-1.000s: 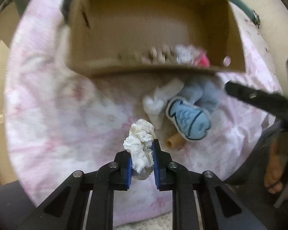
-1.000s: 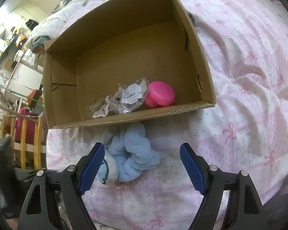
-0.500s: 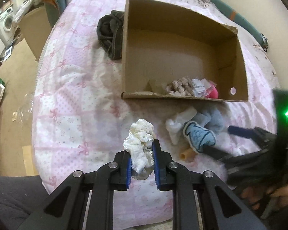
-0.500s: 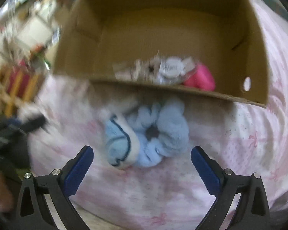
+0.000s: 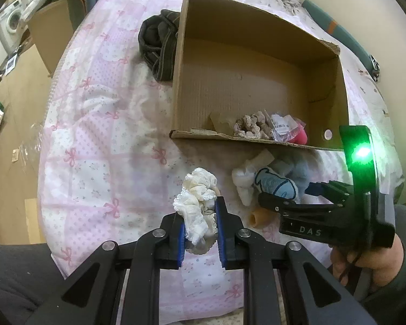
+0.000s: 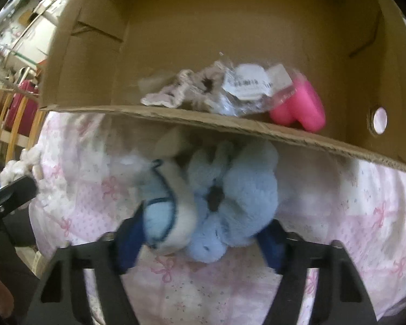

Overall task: Organize soft objects
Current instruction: 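Grasp the light blue fish-print sock bundle with the right gripper while the left holds the scrunchie, then carry both items over the box and open the left gripper to drop the scrunchie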

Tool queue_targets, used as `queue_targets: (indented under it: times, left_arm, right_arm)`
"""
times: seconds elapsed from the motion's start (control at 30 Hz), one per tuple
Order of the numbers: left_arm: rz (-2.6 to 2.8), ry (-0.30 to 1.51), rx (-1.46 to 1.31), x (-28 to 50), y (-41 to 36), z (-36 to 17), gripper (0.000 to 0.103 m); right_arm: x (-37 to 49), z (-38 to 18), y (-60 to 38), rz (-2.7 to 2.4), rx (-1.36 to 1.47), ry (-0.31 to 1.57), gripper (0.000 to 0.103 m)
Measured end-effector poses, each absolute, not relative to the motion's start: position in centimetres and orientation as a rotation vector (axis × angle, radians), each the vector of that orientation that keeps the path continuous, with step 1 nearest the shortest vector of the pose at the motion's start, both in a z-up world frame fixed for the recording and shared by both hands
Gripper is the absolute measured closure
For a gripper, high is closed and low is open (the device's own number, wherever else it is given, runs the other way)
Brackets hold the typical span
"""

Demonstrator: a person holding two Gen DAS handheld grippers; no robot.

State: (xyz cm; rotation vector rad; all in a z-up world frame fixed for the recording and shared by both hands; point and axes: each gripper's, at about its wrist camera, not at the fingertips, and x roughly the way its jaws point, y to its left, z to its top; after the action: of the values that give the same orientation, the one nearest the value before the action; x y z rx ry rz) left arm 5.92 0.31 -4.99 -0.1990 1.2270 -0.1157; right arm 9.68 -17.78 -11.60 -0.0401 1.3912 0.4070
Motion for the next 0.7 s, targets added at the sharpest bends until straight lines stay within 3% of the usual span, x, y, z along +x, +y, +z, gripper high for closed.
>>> queue_targets:
  times: [0.1, 0.17, 0.53, 0.7]
  left_arm:
    - [-0.118, 1.227, -0.188, 6.0, 0.1, -5.0, 0.086]
    - [-0.114, 1.226, -0.187, 6.0, 0.0, -5.1, 0.086]
    - [-0.083, 1.185, -0.202, 5.7, 0.7, -4.1, 0.086]
    - [-0.071, 1.176, -0.176, 5.6, 0.4, -4.1, 0.086]
  right_arm:
    - [9.1, -10.3, -17.6, 0.435, -0.047, 1.356, 0.063]
    - [8.6, -9.3, -17.8, 0.445, -0.045, 1.338, 0.065]
    - [4.8, -1.4, -22.7, 0.479, 0.106, 1.226, 0.065]
    - [4.3, -2.0, -22.3, 0.471, 0.101, 1.207, 0.065]
